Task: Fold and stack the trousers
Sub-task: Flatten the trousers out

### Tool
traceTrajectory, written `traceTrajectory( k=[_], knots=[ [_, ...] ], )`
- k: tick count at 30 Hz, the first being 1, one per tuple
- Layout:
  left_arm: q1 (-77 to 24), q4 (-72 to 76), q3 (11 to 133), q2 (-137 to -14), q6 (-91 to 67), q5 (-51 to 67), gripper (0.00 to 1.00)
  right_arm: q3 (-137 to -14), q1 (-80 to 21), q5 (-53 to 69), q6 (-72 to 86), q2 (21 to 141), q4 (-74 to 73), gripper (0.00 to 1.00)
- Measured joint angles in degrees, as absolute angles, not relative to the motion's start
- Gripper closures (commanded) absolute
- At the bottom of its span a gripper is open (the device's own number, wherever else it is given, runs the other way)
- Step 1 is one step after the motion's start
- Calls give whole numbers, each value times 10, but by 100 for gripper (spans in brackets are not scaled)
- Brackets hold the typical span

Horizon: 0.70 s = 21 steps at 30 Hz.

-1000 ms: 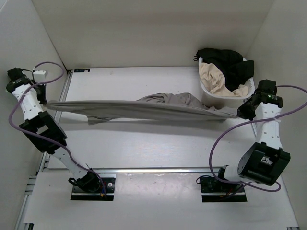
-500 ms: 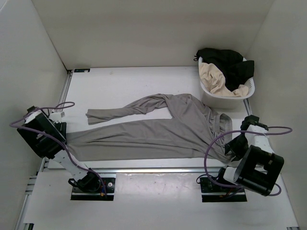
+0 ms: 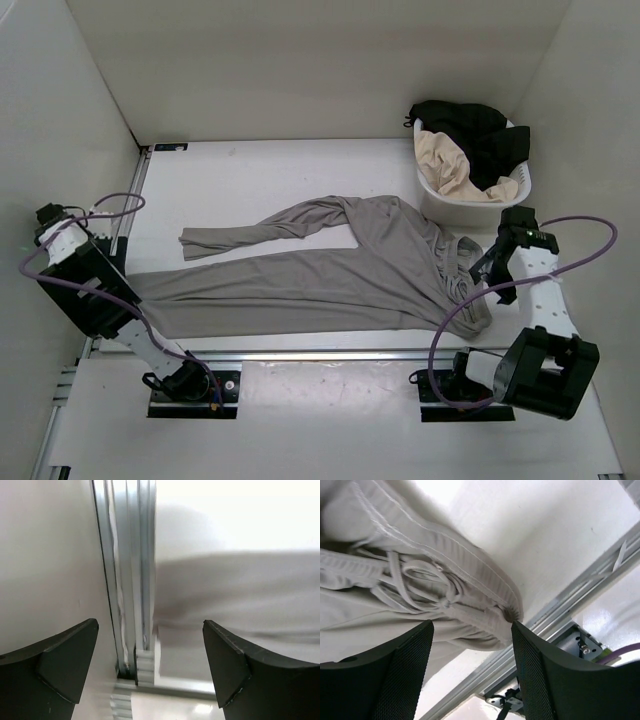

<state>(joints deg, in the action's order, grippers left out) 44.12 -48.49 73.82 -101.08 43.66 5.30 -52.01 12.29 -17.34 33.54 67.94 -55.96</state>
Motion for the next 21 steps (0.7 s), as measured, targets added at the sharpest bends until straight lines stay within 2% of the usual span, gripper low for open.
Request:
traceTrajectory(
  k=[2,6,7,9,10,12,16,21],
  knots=[
    [427,-472,746,-1030,429,52,3,-529,118,-171,335,686,-557,36],
    [394,-446,747,-1081,416,36,16,-530,69,-160,341,734,-557,40],
    [387,-438,743,-1092,415,32,28,-529,42,-158,345,747,-557,40],
    [373,-428,735,-1102,412,23,45,-526,-15,-155,355,764,-554,40],
    [367,-423,732,-1102,411,23,65,-526,-37,-154,358,766,-554,40],
    [358,-416,730,-1103,401,22,86,-526,-72,-150,364,766,-549,40],
    [354,-419,766,-1129,376,24,86,-525,-84,-150,370,770,-541,42],
    [351,-401,859,-1187,328,36,86,-485,-60,-136,366,839,-526,44]
  ],
)
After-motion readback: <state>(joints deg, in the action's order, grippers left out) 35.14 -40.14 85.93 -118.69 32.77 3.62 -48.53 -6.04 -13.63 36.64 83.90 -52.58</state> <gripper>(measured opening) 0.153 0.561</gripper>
